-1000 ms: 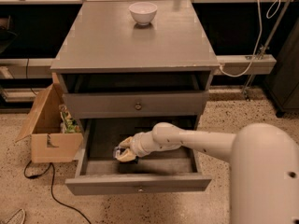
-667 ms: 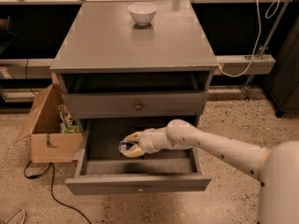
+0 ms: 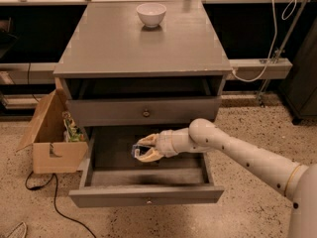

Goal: Pick rxbar blueberry from middle drawer and place on counter

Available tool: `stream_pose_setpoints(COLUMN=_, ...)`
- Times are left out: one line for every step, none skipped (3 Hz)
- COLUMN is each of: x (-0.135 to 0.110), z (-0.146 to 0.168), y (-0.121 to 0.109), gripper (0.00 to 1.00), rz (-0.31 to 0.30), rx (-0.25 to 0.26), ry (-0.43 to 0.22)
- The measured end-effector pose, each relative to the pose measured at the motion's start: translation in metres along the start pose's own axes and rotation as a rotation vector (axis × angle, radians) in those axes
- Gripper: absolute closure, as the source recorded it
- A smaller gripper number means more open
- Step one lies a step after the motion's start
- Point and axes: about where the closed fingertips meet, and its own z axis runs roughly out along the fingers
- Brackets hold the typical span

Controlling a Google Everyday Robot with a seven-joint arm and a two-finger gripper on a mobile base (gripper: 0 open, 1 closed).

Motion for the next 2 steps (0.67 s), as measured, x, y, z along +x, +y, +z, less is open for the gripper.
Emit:
stream_pose_setpoints(x=-0.031, z=-0.017, y=0.008, gripper=1.0, rz=-0.024, rx=0.005, ry=-0.015)
stream_pose_setpoints(x=-0.112, z=-0.073, y=0.013, gripper=1.0, rz=-0.117, rx=0.029, ry=0.003)
